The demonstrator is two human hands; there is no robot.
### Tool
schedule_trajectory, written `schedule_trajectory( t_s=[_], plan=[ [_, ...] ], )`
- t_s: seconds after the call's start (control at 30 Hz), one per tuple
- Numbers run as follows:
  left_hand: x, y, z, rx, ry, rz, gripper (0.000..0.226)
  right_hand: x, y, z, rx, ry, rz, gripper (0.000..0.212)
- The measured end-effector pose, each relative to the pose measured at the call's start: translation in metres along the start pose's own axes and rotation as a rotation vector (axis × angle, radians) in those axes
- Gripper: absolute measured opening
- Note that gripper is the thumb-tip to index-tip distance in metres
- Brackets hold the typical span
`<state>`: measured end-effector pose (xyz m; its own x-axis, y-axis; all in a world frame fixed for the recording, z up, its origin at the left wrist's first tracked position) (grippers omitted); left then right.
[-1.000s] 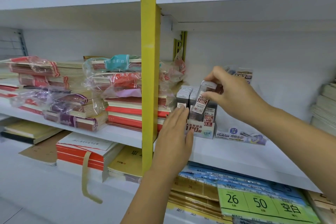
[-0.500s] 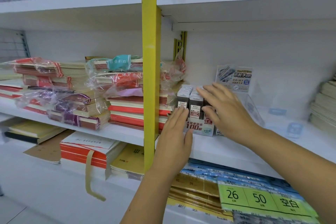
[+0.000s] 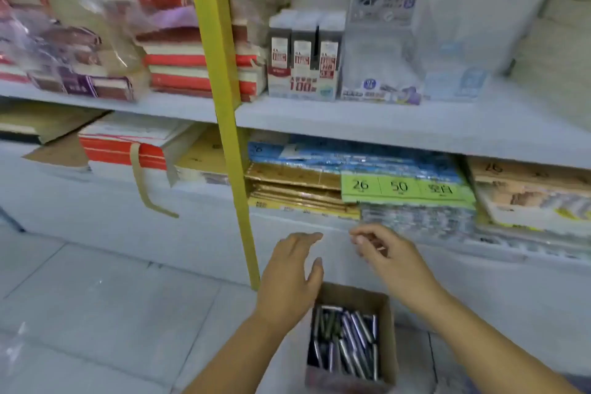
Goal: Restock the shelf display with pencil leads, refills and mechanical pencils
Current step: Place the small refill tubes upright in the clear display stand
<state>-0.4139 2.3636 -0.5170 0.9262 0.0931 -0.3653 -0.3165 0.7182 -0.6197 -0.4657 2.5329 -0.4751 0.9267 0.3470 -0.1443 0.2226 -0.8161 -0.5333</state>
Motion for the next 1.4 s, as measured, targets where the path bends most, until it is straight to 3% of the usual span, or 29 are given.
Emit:
schedule_trajectory(
  t_s=[0.1,0.23,0.4,0.63,0.77,0.93,1.17,1.4],
  plan=[
    [0.061,0.051,-0.053,0.058,-0.24,-0.21,0.047,0.031,0.041,0.091,0.062,0.262,-0.169,0.015],
    [0.119,0.099,-0.107,0.116,-0.545,-0.451,0.06,0.065,0.09,0.18,0.067,0.493,-0.367,0.033],
    [0.14,0.128,-0.143,0.169,-0.751,-0.533,0.064,0.075,0.136,0.238,0.028,0.637,-0.447,0.06],
    [0.148,0.143,-0.159,0.315,-0.842,-0.571,0.046,0.072,0.169,0.285,0.166,0.68,-0.515,0.072],
    [0.148,0.143,-0.161,0.355,-0.851,-0.56,0.041,0.065,0.173,0.296,0.211,0.649,-0.482,0.065],
    [0.149,0.143,-0.16,0.381,-0.858,-0.546,0.04,0.067,0.187,0.299,0.249,0.619,-0.513,0.041],
    [0.149,0.141,-0.156,0.382,-0.834,-0.522,0.04,0.062,0.178,0.297,0.038,0.671,-0.329,0.035],
    [0.149,0.141,-0.156,0.362,-0.853,-0.523,0.042,0.066,0.2,0.289,-0.052,0.694,-0.478,0.048]
  ],
)
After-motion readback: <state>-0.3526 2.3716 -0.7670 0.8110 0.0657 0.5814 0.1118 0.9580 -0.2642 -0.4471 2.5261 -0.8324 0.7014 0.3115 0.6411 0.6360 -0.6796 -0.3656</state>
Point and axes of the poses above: each hand's wrist, its own x-axis away from the middle knuckle, its own y-axis out of the palm, z = x × y, the point moved 6 cm from there along -x, towards the middle knuckle, and after that the axes turned 4 degrees about x, right-handed, at the moved point
